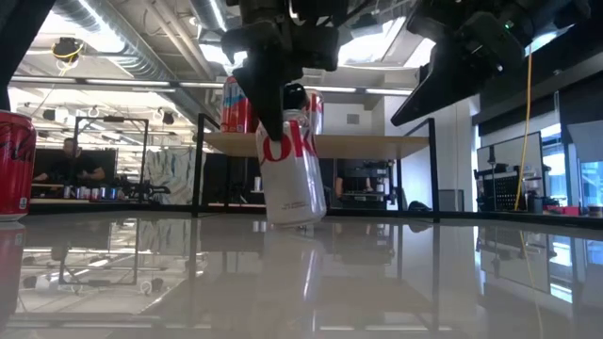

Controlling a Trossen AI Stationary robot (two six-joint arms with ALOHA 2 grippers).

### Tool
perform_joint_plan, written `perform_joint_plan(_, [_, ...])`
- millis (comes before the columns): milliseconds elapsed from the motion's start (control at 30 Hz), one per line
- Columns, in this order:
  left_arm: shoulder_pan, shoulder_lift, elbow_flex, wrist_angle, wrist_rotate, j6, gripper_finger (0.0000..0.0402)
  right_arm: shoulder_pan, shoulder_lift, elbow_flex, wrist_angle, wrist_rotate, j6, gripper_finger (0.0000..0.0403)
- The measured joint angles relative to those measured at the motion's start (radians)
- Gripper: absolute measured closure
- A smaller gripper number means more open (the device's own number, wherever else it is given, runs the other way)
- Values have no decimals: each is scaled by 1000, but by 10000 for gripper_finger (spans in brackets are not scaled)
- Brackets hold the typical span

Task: Place canned beverage on shelf
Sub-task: Put the silver soda can aligned with the other silver soda can on the shelf

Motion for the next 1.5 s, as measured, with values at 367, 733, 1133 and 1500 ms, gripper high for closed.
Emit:
perform_joint_plan(367, [1,-2,0,8,-2,0,72,0,0,0,0,0,-4,262])
perform_joint_plan(733, [-2,-18,28,-14,-4,1,70,0,0,0,1,-2,-4,262])
perform_joint_plan(1133, [-24,-172,42,-97,-86,-37,69,0,-1,0,24,-18,50,229])
perform_joint_plan(1500, [-146,-582,-457,204,-313,-242,69,0,94,0,347,-3,-84,55])
